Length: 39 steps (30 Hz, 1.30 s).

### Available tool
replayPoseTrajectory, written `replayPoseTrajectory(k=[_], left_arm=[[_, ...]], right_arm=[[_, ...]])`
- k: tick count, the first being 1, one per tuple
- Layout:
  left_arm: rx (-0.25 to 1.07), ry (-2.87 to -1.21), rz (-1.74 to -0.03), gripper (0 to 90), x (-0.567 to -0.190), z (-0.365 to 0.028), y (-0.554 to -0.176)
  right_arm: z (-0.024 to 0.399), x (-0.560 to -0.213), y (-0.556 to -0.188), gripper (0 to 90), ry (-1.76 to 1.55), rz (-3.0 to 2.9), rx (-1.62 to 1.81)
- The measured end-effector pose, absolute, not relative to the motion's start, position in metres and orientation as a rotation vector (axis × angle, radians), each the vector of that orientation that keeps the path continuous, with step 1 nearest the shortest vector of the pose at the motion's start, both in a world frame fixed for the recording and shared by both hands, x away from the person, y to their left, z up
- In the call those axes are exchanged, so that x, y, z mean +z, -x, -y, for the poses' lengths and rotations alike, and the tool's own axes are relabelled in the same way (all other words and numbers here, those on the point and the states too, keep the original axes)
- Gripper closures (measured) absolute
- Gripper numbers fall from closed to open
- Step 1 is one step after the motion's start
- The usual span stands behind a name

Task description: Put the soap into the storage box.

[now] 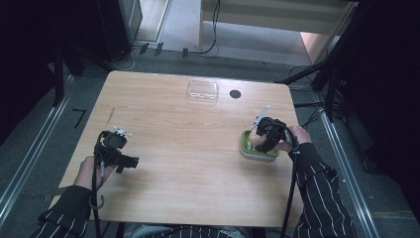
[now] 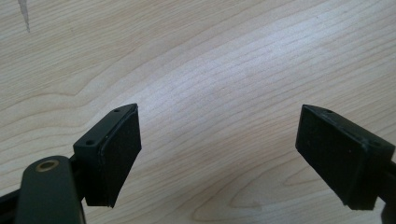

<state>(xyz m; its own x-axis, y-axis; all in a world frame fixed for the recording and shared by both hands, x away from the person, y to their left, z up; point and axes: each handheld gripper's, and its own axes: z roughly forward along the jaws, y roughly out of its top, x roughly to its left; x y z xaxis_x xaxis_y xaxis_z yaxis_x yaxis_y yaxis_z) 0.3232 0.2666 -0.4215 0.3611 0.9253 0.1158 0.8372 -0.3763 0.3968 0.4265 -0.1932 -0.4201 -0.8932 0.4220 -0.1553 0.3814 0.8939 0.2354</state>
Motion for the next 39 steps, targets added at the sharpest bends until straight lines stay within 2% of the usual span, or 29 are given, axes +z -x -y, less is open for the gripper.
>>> replayPoseTrajectory(k=[39], left_arm=[[0.47, -2.358, -1.573, 14.8, -0.422, -0.267, -0.323]], right_arm=[[0.193, -0.44, -0.44, 33.3, -0.556, -2.884, 0.254]])
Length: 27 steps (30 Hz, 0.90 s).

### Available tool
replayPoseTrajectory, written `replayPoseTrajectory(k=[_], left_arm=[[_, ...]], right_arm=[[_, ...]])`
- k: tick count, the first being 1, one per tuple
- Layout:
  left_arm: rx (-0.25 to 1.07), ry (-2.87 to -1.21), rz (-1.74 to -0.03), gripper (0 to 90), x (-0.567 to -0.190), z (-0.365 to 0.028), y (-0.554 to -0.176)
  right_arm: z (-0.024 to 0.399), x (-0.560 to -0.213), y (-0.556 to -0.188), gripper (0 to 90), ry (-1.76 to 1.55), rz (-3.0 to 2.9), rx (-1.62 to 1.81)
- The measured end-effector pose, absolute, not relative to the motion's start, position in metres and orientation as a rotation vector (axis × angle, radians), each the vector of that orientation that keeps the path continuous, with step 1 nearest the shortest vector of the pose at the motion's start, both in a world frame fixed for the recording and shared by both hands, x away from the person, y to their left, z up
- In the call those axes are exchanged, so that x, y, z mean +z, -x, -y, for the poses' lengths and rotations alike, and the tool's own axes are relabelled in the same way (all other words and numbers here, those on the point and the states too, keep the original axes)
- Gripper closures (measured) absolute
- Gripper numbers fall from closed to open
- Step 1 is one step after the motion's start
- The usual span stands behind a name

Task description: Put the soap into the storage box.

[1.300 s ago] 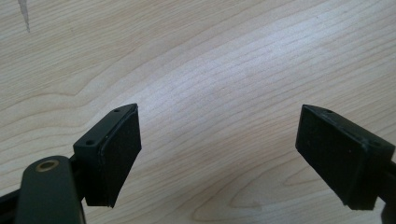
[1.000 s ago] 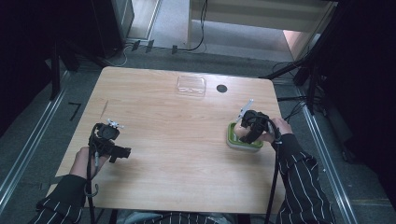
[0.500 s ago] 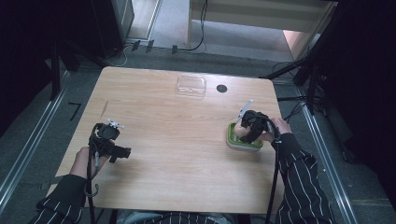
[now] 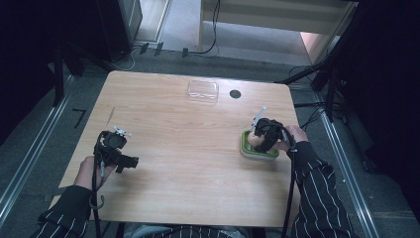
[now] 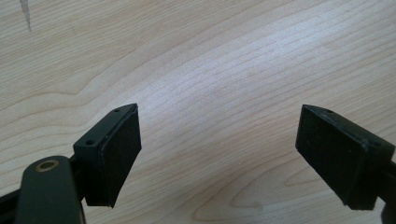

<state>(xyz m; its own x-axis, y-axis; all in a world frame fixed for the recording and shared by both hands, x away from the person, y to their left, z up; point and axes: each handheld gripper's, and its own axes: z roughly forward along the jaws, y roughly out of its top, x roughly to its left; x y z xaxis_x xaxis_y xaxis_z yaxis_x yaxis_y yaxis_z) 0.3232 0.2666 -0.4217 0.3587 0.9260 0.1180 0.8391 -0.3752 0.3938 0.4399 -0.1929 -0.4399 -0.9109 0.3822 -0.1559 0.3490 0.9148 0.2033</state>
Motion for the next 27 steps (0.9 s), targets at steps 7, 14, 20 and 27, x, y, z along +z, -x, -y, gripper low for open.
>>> replayPoseTrajectory(k=[7, 14, 20, 27], left_arm=[[0.472, -2.36, -1.572, 14.8, -0.4217, -0.2663, -0.3234], [0.467, -2.36, -1.575, 14.8, -0.4218, -0.2669, -0.3233], [0.473, -2.36, -1.573, 14.8, -0.4219, -0.2661, -0.3232], [0.472, -2.36, -1.577, 14.8, -0.4222, -0.2665, -0.3233]], right_arm=[[0.1921, -0.4433, -0.4409, 33.2, -0.545, -2.889, 0.236], [0.1922, -0.4459, -0.4426, 33.2, -0.506, -2.892, 0.234], [0.1934, -0.4468, -0.4423, 33.2, -0.505, -2.894, 0.234], [0.194, -0.4469, -0.4444, 33.1, -0.497, -2.899, 0.235]])
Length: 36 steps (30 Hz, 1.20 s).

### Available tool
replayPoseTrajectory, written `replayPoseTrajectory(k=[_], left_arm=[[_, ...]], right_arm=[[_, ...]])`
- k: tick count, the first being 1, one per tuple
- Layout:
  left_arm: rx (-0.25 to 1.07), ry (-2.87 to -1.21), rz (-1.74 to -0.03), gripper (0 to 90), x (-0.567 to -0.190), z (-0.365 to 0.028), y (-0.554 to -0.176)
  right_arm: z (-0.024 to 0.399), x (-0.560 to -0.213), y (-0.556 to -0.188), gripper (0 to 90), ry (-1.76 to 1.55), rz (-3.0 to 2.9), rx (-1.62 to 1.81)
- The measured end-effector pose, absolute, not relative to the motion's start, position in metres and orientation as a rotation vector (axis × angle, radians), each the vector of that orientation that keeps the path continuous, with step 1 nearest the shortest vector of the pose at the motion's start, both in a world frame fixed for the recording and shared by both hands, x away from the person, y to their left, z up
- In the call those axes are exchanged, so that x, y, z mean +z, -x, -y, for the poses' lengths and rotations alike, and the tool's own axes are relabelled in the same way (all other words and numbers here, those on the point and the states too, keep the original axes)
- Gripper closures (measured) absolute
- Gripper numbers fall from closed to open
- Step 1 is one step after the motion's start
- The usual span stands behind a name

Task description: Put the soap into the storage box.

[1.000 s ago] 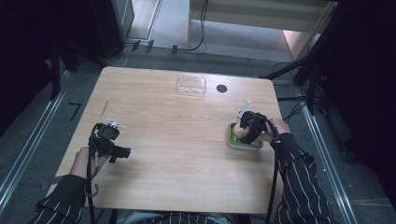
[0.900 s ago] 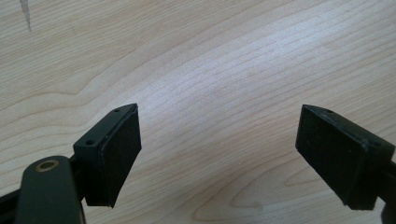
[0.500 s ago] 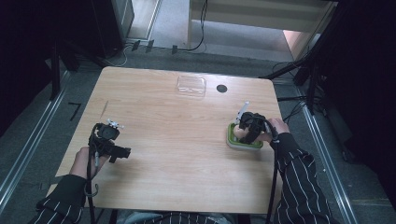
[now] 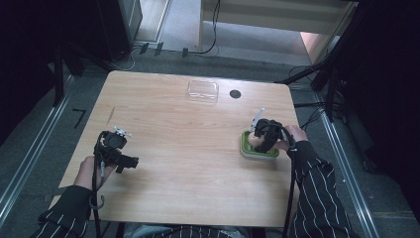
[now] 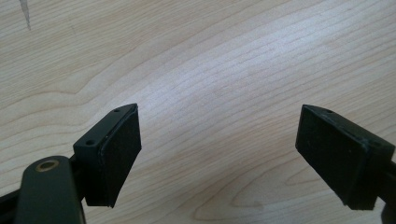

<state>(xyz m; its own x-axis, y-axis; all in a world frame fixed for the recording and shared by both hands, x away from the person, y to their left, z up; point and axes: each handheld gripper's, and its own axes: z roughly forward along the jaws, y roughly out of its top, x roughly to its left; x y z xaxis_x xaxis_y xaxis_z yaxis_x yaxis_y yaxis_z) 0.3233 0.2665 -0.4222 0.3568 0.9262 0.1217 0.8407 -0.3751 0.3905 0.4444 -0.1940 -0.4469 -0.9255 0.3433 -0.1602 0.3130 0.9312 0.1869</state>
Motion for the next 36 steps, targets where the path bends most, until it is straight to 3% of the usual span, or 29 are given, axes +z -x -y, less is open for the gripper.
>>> replayPoseTrajectory(k=[36], left_arm=[[0.472, -2.368, -1.574, 14.8, -0.4223, -0.266, -0.3231]], right_arm=[[0.1928, -0.4461, -0.4449, 29.8, -0.514, -2.898, 0.212]])
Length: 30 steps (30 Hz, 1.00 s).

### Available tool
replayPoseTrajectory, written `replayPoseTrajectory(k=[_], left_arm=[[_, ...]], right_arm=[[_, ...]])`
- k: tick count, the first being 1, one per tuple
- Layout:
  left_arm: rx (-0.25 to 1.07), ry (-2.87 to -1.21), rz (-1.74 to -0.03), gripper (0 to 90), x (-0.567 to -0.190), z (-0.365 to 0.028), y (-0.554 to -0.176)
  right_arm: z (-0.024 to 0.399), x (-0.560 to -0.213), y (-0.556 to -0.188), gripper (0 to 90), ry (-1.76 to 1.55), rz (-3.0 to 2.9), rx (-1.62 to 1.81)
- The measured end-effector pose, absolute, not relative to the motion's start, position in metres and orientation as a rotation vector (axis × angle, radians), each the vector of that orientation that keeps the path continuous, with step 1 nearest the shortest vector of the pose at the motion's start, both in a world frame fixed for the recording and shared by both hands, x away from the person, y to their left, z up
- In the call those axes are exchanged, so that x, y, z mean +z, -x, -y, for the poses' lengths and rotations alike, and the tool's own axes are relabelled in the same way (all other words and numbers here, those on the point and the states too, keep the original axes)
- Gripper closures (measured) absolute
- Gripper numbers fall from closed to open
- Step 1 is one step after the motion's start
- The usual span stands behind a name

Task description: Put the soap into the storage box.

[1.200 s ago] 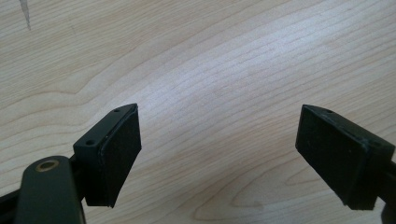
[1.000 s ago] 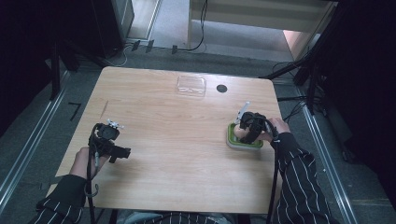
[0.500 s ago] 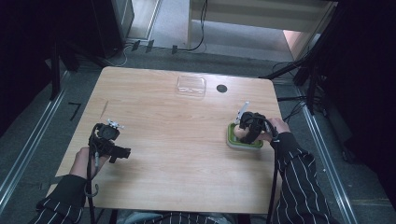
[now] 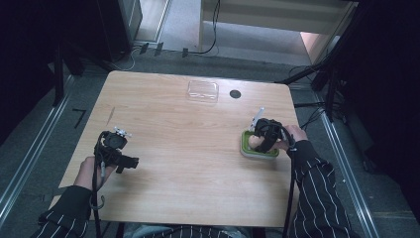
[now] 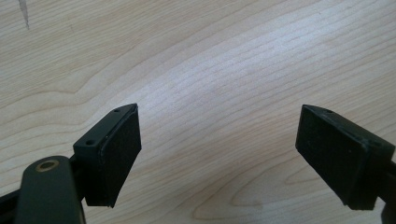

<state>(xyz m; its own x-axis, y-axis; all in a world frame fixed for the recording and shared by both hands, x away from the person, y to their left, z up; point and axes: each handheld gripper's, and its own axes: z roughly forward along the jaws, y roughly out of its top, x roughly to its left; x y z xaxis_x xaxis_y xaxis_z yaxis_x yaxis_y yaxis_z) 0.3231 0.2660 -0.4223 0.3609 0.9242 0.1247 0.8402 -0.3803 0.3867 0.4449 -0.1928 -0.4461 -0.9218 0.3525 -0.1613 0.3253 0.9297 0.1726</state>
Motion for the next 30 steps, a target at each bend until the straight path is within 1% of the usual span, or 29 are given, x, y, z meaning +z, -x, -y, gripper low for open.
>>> replayPoseTrajectory(k=[11, 23, 30], left_arm=[[0.471, -2.37, -1.57, 14.8, -0.422, -0.265, -0.323], [0.475, -2.363, -1.575, 14.8, -0.421, -0.266, -0.321], [0.476, -2.366, -1.568, 14.8, -0.422, -0.267, -0.322]], right_arm=[[0.196, -0.434, -0.441, 24.5, -0.563, -2.863, 0.294], [0.192, -0.416, -0.438, 15.1, -0.72, -2.834, 0.484], [0.184, -0.409, -0.427, 13.9, -0.731, -2.829, 0.515]])
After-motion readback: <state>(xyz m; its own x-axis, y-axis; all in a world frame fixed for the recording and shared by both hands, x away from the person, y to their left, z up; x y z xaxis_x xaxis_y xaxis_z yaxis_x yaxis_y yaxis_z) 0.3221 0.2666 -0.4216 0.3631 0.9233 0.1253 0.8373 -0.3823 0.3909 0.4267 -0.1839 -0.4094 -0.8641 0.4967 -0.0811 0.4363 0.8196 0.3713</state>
